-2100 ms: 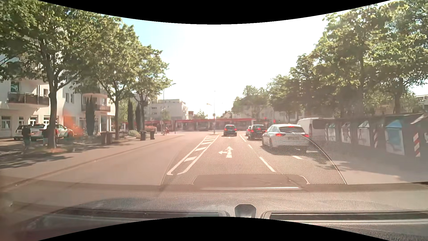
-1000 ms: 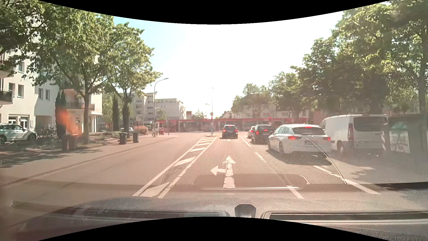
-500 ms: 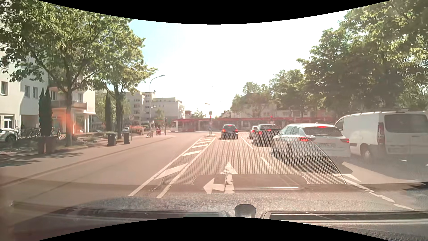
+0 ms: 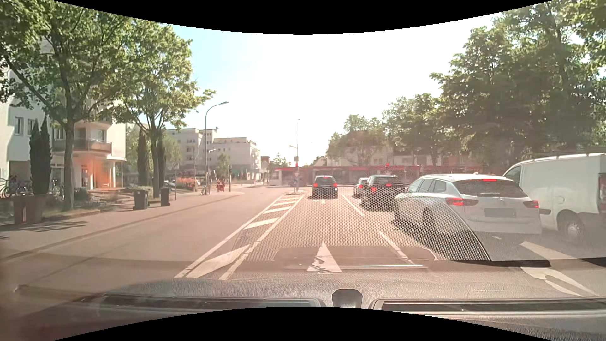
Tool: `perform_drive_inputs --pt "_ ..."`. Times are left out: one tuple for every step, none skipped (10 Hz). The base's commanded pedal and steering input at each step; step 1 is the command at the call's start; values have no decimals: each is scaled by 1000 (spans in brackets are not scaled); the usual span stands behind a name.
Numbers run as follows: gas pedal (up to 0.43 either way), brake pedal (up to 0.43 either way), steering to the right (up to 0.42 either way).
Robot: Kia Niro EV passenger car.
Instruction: Follow the waypoints while adhering to traffic rules and regulations
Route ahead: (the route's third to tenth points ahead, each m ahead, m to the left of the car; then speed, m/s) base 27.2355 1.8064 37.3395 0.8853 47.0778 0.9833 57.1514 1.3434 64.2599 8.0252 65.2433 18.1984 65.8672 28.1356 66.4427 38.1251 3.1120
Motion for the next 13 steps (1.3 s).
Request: perform_drive_inputs --pt "0 0 -2" --pt "0 0 -4" --pt "0 0 -6" --pt "0 0 -9" --pt "0 0 -11" --pt "0 0 -14" --pt "0 0 -14" --pt "0 0 -14" --pt "0 0 -14" --pt "0 0 -14" --pt "0 0 -13" --pt "0 0 -12" --pt "0 0 -12"
